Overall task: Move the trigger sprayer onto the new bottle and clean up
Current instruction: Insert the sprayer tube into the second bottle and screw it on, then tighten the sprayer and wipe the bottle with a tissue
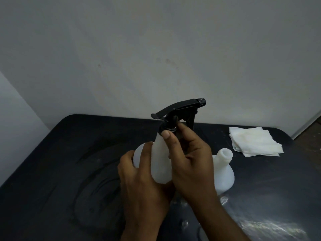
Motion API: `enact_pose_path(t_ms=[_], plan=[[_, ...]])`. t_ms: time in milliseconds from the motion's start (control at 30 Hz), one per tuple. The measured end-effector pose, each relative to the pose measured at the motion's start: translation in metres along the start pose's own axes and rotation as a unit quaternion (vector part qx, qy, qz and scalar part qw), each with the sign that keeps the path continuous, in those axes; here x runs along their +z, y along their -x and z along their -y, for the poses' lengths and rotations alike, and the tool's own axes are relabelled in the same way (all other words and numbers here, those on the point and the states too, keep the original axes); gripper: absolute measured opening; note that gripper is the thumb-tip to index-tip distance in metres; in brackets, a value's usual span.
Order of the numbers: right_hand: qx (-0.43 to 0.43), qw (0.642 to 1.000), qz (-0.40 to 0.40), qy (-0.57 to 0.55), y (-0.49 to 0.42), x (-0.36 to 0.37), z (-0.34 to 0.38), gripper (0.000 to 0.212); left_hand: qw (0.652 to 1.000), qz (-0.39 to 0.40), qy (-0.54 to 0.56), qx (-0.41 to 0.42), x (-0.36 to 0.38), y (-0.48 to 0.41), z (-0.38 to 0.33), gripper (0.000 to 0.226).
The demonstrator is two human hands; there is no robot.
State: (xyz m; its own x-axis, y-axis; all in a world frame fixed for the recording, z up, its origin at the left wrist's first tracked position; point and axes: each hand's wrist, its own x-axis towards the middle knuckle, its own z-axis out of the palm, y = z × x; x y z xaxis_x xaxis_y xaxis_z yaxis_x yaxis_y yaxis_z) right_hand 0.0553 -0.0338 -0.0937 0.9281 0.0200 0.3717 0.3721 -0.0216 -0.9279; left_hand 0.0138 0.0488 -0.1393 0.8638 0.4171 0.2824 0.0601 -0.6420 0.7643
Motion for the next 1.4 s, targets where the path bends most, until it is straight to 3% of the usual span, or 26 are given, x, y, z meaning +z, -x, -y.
enact_pose_path(t_ms=[233,467,533,633,700,800,933,1200,1300,1333,1400], plan=[[0.021,0.997,-0.065,-0.025,0.001,-0.002,0.001,0.025,0.998,-0.013,-0.051,-0.016,0.003,0.003,-0.004,0.088],[0.011,0.999,0.038,-0.008,-0.009,-0.015,-0.003,0.014,0.999,0.017,-0.028,0.033,0.002,0.002,-0.005,0.09],[0.001,0.998,0.042,-0.049,-0.014,-0.021,-0.003,0.014,0.997,0.05,-0.017,0.064,-0.003,-0.001,0.002,0.101],[-0.03,0.985,0.113,-0.13,-0.017,-0.032,0.0,0.022,0.97,0.182,0.158,0.025,-0.022,-0.013,0.019,0.121],[-0.019,0.965,0.168,-0.198,-0.017,-0.039,0.0,0.026,0.929,0.272,0.249,0.021,-0.037,-0.02,0.026,0.122],[0.011,0.94,0.214,-0.264,-0.016,-0.043,-0.002,0.034,0.901,0.318,0.287,0.063,-0.041,-0.022,0.028,0.116],[0.032,0.96,0.179,-0.211,-0.017,-0.042,0.001,0.032,0.912,0.28,0.295,0.053,-0.035,-0.016,0.018,0.092],[0.018,0.985,0.121,-0.124,-0.021,-0.045,0.016,0.019,0.971,0.195,0.135,-0.039,-0.014,-0.007,-0.012,0.119],[0.034,0.996,0.068,0.048,-0.021,-0.046,0.017,0.039,0.982,0.149,0.118,0.01,-0.017,-0.004,-0.014,0.1],[0.05,0.996,0.046,0.064,-0.022,-0.045,0.015,0.042,0.983,0.14,0.111,0.028,-0.019,-0.003,-0.012,0.097],[0.079,0.996,0.051,-0.008,-0.022,-0.038,0.015,0.037,0.983,0.13,0.116,0.05,-0.021,0.0,-0.01,0.099]])
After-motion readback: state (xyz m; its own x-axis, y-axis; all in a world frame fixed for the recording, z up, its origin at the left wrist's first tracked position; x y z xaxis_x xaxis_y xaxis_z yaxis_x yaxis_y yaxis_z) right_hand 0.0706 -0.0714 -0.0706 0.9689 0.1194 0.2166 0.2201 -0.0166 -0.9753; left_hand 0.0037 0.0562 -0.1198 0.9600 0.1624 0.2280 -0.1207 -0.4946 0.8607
